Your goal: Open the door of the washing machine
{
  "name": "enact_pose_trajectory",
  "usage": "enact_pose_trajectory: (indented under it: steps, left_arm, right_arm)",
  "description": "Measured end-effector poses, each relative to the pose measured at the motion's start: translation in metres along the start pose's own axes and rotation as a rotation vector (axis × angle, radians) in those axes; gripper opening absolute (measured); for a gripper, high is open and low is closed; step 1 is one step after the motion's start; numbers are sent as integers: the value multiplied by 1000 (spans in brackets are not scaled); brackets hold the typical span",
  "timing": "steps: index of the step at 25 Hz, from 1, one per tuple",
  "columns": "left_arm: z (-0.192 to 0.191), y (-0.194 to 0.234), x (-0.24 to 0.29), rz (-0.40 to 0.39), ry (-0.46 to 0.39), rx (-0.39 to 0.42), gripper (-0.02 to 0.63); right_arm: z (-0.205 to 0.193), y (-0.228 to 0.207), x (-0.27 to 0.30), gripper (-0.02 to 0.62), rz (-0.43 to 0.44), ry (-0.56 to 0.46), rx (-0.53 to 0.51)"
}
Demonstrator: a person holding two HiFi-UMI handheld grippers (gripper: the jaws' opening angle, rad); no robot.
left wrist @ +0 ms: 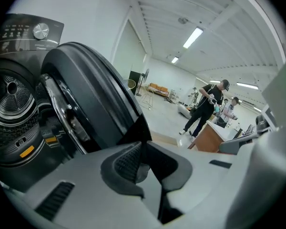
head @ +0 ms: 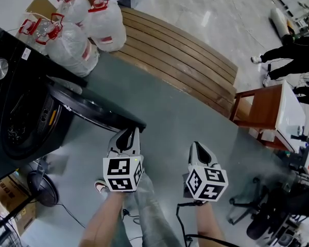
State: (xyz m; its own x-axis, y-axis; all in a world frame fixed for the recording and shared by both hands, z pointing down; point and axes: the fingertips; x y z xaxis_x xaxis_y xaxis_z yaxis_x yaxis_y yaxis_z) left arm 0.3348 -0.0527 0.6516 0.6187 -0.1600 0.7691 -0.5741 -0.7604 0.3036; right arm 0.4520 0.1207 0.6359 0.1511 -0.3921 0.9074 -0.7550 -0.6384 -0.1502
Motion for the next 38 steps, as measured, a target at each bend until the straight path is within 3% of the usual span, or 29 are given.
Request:
enact_pose_trajectory:
  steps: [10,17,24,32,38]
  left_arm:
    - [-11,-18,-17,-80,-10,45,69]
    - [-21,0,-107,-45,8,42,69]
    - [4,78,-218,130,-114,-76,69]
    - [-6,141,-390,349,-294,-204,55]
    - [-15,189,-493,485,-419,-319,35]
  right_arm:
    - [-3,27,9,5,37,-2,-34]
    - [11,97,-16,5,109,0,-111]
    - [51,194,-60,5,209,-73,-286]
    - [46,305,-143,5,304,-149,-477]
    - [56,376,-199,5,364,-225,-544]
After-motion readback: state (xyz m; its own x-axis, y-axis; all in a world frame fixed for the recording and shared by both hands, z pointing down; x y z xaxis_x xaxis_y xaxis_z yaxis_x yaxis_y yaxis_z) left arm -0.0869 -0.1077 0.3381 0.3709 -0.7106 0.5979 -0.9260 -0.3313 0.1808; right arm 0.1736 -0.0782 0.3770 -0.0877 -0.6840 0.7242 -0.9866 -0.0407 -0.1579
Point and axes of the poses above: the fingertips, and each gripper's own axes: x forward along the fingers, y to its left, z out of its top, and after that the axes turned 13 degrees about y, right-handed
